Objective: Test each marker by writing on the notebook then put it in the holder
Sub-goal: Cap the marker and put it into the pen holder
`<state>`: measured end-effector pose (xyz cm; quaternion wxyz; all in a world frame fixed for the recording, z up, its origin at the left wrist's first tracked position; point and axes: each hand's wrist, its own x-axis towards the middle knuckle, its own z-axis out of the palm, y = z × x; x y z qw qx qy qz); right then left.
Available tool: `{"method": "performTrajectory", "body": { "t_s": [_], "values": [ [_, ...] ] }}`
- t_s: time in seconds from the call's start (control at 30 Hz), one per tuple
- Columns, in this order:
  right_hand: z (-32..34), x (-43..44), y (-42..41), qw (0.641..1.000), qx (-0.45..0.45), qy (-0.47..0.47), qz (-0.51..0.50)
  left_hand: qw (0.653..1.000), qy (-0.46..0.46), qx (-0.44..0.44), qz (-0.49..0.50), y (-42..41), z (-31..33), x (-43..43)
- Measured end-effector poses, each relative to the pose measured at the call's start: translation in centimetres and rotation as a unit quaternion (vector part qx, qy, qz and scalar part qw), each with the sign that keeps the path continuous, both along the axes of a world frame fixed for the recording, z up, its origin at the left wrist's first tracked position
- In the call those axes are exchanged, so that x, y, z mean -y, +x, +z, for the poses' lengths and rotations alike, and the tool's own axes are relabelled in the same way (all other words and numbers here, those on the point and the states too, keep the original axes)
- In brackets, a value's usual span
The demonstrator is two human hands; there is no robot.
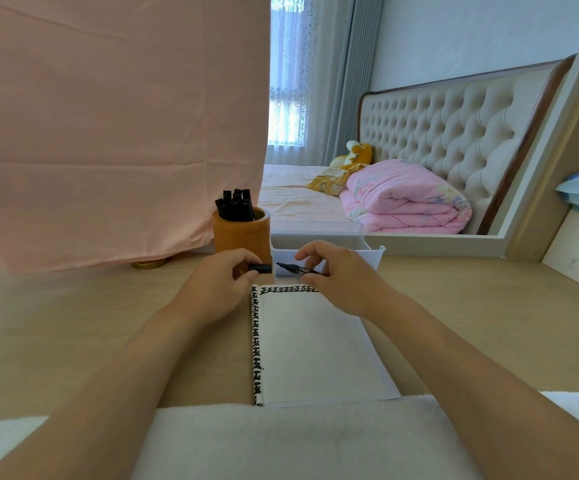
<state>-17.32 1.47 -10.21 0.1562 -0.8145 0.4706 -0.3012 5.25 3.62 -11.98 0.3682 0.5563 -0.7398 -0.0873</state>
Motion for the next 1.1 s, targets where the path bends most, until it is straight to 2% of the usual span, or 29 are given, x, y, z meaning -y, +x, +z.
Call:
{"method": "performTrajectory", "body": {
  "t_s": [0.1, 0.3, 0.57, 0.73, 0.87, 0.97, 1.1],
  "values": [
    [-0.1, 0.2, -0.2, 0.999, -0.026, -0.044, -0.018, 1.000, -0.004, -0.008, -0.007, -0.1, 0.0, -0.1],
    [-0.2, 0.3, -0.1, 0.998, -0.036, -0.056, -0.015, 1.000, -0.009, -0.003, -0.024, -0.6, 0.1, -0.1],
    [-0.1, -0.1, 0.0, 0.997, 0.011, -0.058, 0.045, 0.996, -0.015, 0.041, -0.080, -2.0, 1.0, -0.3],
    [-0.2, 0.1, -0.1, 0.992, -0.024, -0.111, 0.048, 0.993, 0.000, 0.073, -0.093, -1.8, 1.6, -0.1],
    [0.1, -0.2, 0.4, 0.985, -0.043, -0.156, 0.051, 0.993, -0.018, 0.063, -0.103, -1.5, 2.1, 0.1],
    [0.4, -0.4, 0.6, 0.988, -0.034, -0.139, 0.060, 0.992, -0.046, 0.066, -0.102, -1.4, 2.5, 0.1],
    [0.8, -0.4, 0.6, 0.995, 0.028, -0.032, 0.092, 0.986, -0.076, 0.095, -0.116, -1.4, 2.9, 0.2]
  ]
}}
